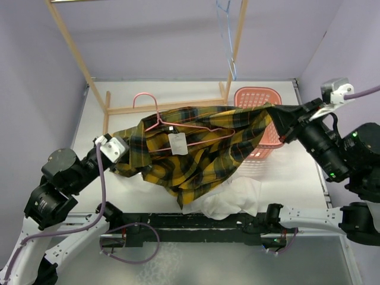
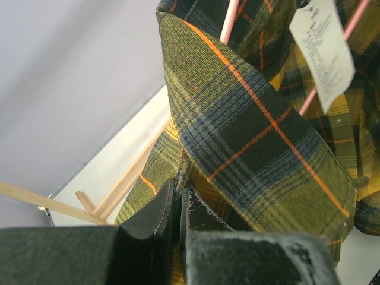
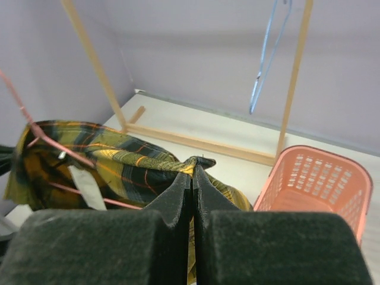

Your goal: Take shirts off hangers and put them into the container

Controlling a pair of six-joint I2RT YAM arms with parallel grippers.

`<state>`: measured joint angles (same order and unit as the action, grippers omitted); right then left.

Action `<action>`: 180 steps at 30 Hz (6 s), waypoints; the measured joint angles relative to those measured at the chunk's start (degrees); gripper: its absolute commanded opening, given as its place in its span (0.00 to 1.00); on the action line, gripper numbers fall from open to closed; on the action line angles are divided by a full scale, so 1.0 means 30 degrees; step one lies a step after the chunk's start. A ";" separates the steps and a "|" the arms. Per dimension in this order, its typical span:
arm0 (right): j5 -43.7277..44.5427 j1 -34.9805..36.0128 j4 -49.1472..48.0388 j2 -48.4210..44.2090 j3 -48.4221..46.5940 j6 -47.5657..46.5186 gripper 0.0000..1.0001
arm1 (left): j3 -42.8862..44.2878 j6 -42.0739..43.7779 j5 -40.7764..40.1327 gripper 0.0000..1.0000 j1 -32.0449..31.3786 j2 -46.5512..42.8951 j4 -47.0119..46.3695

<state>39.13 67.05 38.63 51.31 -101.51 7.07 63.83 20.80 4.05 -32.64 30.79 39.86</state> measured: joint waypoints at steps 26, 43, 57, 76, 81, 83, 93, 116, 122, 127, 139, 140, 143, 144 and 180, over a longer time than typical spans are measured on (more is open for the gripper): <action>0.3978 -0.0015 -0.1705 0.1537 0.0175 -0.2856 0.00 | -0.0240 0.0925 0.4299 0.00 0.0000 -0.2565 0.1552; 0.3308 0.0000 -0.0495 0.1421 0.0423 -0.2696 0.50 | 0.0787 0.0240 0.6921 0.00 0.0007 -0.4503 0.1428; -0.4779 -0.0102 0.4175 0.1341 -0.1552 -0.0342 0.59 | 0.0073 0.0780 0.6193 0.00 0.0007 0.0474 0.0306; -1.1744 -0.0109 0.5224 0.4357 0.0663 -0.2681 0.55 | 0.0146 0.0408 1.1169 0.00 0.0007 0.1362 -0.0488; -1.2116 -0.0109 0.5195 0.4116 0.0663 -0.2914 0.38 | 0.0146 0.0291 1.1489 0.00 0.0007 0.1355 -0.0415; -1.2284 -0.0109 0.5195 0.4065 0.0663 -0.2980 0.12 | 0.0146 0.0262 1.1504 0.00 0.0007 0.1341 -0.0401; -1.3245 0.0080 0.5289 0.3971 0.0663 -0.3016 0.00 | -0.0051 -0.0328 0.9748 0.54 0.0102 0.1224 -0.1188; -0.5187 -0.0109 1.3129 0.7825 -0.7410 0.0109 0.00 | -0.0780 -0.7031 -0.6615 0.99 0.0087 0.6703 -0.1683; -0.4299 -0.0109 1.3267 0.6943 -1.0418 0.0109 0.00 | -0.0787 -0.9493 -0.7431 0.92 0.0102 0.5253 -0.1355; -0.2535 -0.0109 1.2101 0.6251 -1.0331 -0.0051 0.00 | -0.1668 -0.9996 -0.5042 0.21 0.0109 0.1144 -0.2404; -0.0379 -0.0124 0.6754 0.8182 -0.8918 -0.2186 0.00 | -0.0896 -1.0171 -0.4947 0.29 0.0109 0.1421 -0.1020; 0.0146 -0.0138 0.5996 0.8786 -0.9085 -0.2732 0.00 | -0.0729 -1.0178 -0.4874 0.35 0.0109 0.1923 -0.0707; 0.0765 -0.0845 0.4182 1.0812 -1.0484 -0.3956 0.00 | -0.0430 -1.0076 -0.4677 0.53 0.0109 0.2951 -0.0051; 0.0590 -0.1377 0.3665 1.1752 -1.1169 -0.4167 0.00 | -0.0430 -0.9989 -0.4590 0.57 0.0109 0.3024 0.0095; -0.6885 -1.0171 -0.3825 2.1230 -1.6305 -0.3468 0.00 | -0.0627 -0.9216 -0.4226 0.63 0.0109 0.1902 0.0583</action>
<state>18.48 36.53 27.16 115.00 -150.43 -3.33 61.95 -6.85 -8.62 -32.32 36.49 41.60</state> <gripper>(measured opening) 0.026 0.636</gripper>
